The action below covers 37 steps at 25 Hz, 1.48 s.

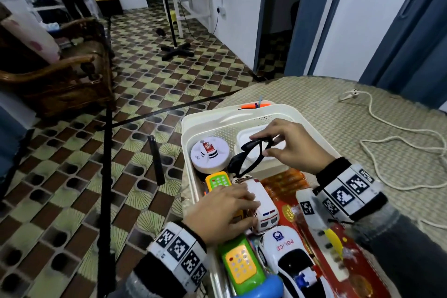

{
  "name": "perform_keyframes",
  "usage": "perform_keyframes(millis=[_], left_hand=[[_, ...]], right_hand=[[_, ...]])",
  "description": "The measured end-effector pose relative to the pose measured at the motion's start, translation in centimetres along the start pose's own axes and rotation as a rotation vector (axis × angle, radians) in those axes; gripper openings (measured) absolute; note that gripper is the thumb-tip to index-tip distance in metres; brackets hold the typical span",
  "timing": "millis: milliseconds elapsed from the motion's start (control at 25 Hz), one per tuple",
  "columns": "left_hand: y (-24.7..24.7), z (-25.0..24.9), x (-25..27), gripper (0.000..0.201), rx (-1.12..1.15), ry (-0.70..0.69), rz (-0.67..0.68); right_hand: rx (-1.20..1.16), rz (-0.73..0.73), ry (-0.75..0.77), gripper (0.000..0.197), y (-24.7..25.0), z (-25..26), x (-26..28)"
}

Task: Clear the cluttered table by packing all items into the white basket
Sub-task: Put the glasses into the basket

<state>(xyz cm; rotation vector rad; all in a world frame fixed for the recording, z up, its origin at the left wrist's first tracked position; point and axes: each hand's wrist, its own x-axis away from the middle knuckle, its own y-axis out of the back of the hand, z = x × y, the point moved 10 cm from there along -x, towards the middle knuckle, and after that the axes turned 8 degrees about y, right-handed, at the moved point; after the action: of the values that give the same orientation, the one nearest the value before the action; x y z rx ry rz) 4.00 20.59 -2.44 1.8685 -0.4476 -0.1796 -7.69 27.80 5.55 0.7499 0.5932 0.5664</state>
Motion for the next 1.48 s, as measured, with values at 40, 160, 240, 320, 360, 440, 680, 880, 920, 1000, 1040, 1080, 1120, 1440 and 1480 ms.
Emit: perform_keyframes(millis=[40, 160, 240, 320, 360, 440, 680, 880, 920, 1000, 1040, 1080, 1120, 1440, 1480], left_hand=[[0.0, 0.1, 0.0, 0.044, 0.015, -0.003, -0.001], [-0.4, 0.1, 0.2, 0.05, 0.016, -0.033, 0.033], [-0.5, -0.2, 0.2, 0.046, 0.027, -0.06, 0.067], [-0.5, -0.3, 0.2, 0.042, 0.032, -0.063, 0.088], [-0.4, -0.3, 0.2, 0.042, 0.036, -0.062, 0.084], [-0.3, -0.3, 0.2, 0.04, 0.04, -0.054, 0.078], [-0.3, 0.0, 0.0, 0.035, 0.06, -0.039, 0.053], [-0.4, 0.1, 0.0, 0.035, 0.056, -0.04, 0.043], [-0.3, 0.1, 0.0, 0.035, 0.054, -0.041, 0.037], [-0.2, 0.0, 0.0, 0.035, 0.044, -0.037, 0.035], [-0.1, 0.0, -0.1, 0.035, 0.041, -0.037, 0.03], [0.0, -0.1, -0.1, 0.035, 0.037, -0.037, 0.026], [0.1, -0.1, -0.1, 0.035, 0.038, -0.037, 0.024], [0.6, -0.3, -0.1, 0.033, 0.095, -0.061, -0.018], [0.8, -0.3, -0.1, 0.032, 0.124, -0.056, -0.039]], right_hand=[[0.015, 0.025, 0.021, 0.044, -0.6, 0.1, -0.3], [0.076, 0.041, 0.102, 0.046, -2.1, 0.3, -1.1], [0.099, 0.059, 0.141, 0.048, -3.0, 0.4, -1.5], [0.125, 0.118, 0.163, 0.049, -4.4, 0.5, -1.9], [0.14, 0.143, 0.162, 0.048, -5.0, 0.4, -2.1], [0.127, 0.142, 0.134, 0.042, -5.6, -0.1, -2.6], [0.102, 0.125, 0.101, 0.034, -7.0, -1.6, -3.2], [0.237, 0.266, 0.039, 0.024, -8.5, -2.4, -3.0], [0.256, 0.256, 0.014, 0.022, -8.1, -2.5, -3.1], [0.325, 0.232, 0.013, 0.018, -7.4, -2.3, -3.0], [0.348, 0.237, 0.018, 0.018, -7.3, -2.2, -2.8], [0.351, 0.25, 0.013, 0.019, -7.4, -2.3, -2.6], [0.348, 0.272, 0.0, 0.021, -7.4, -2.5, -2.3], [0.241, 0.306, -0.071, 0.034, -6.3, -3.2, -0.1], [0.186, 0.243, -0.088, 0.032, -5.5, -3.0, 0.1]])
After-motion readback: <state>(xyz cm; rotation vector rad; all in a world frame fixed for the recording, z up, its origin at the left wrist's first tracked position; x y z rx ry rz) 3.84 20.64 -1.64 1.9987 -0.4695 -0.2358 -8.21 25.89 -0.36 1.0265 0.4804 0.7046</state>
